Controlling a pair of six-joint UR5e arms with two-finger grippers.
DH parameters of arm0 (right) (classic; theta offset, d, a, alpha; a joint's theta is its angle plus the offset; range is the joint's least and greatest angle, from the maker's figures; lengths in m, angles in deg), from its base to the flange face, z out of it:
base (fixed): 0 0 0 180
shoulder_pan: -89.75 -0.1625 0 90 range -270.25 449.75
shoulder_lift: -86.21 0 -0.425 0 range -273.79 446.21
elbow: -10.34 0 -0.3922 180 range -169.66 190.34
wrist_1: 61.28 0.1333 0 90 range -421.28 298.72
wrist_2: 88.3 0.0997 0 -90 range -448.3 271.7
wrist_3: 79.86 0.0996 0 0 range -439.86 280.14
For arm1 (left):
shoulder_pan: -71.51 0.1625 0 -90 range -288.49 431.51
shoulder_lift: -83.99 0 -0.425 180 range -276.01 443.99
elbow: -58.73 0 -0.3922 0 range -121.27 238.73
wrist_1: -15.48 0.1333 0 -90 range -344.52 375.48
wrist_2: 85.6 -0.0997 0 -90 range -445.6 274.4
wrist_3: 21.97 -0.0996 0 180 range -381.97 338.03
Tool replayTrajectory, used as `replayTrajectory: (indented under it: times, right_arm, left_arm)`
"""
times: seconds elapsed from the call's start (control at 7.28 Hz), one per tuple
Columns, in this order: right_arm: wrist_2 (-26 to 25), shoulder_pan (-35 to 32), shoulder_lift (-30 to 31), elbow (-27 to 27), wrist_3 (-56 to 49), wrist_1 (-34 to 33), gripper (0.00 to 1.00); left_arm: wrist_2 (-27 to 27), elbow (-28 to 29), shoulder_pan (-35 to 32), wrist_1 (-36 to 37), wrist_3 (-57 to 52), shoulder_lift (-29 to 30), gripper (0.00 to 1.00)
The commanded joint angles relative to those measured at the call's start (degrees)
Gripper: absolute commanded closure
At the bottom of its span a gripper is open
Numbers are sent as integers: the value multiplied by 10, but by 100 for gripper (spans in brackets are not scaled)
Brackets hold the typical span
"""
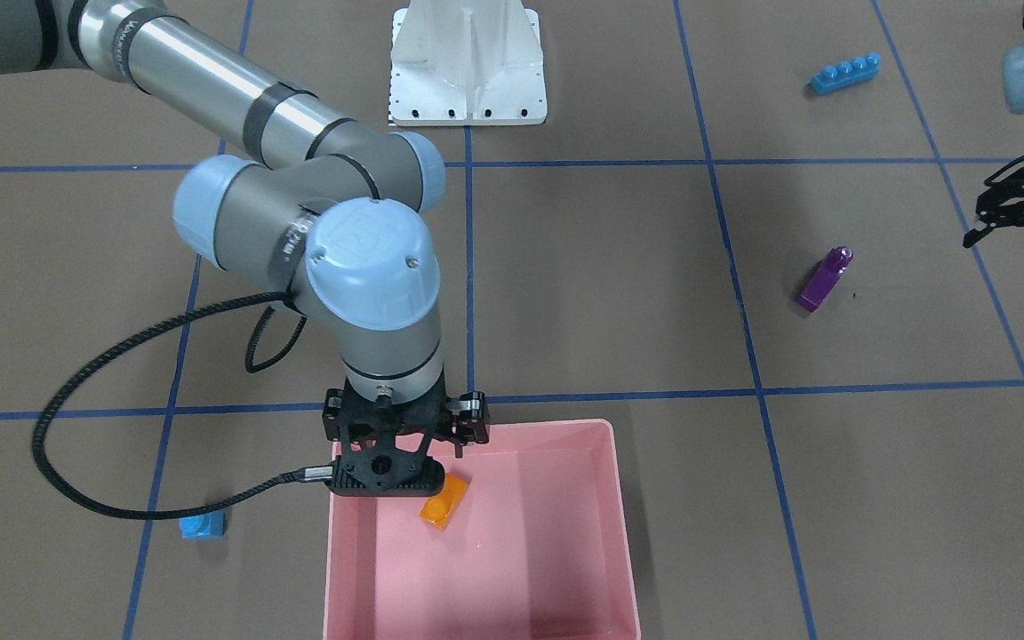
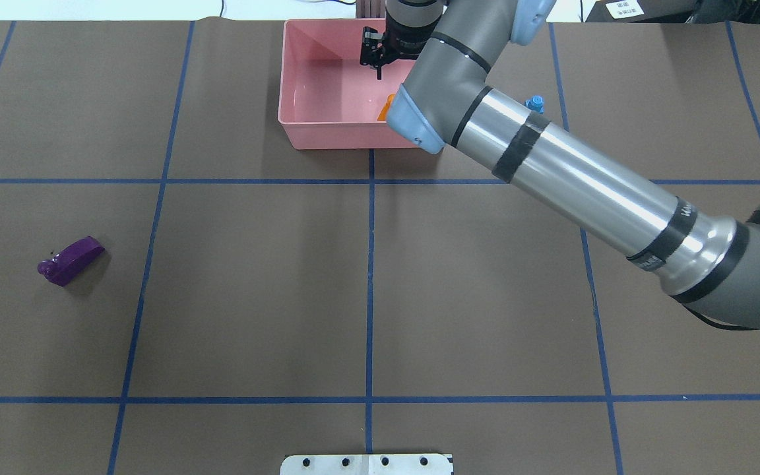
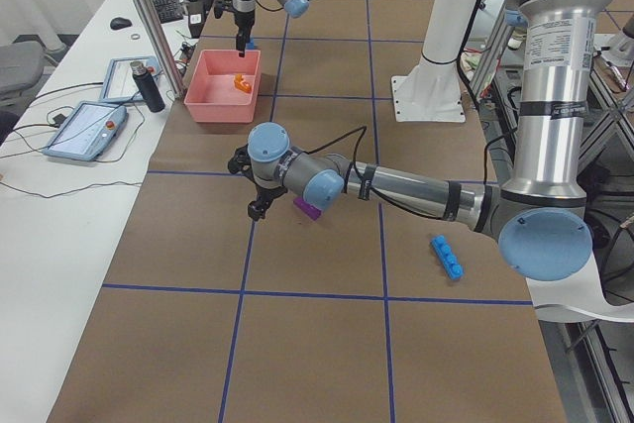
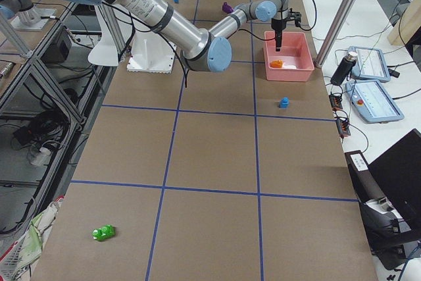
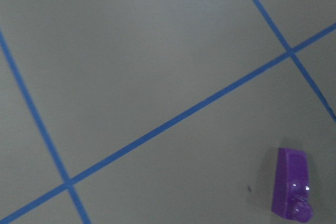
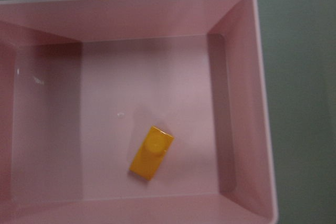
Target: Put all blocks into box
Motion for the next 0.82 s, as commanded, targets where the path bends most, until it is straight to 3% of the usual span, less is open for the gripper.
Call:
replayTrajectory:
  times: [0.0, 0.14, 0.41, 0.69]
  right_arm:
    - [35, -37, 112, -201, -94, -114, 0]
    - [43, -52, 176, -282, -126, -133, 0]
    - [74, -82, 279, -381, -172, -133, 0]
    - [78, -85, 301, -398, -177, -132, 0]
  left_arm:
    - [-91, -1, 94, -56, 14, -2, 0]
    - [-147, -1, 142, -56, 17, -2, 0]
    - [-160, -1, 180, -58, 17, -11, 0]
    - [-180, -1, 226, -73, 80, -17, 0]
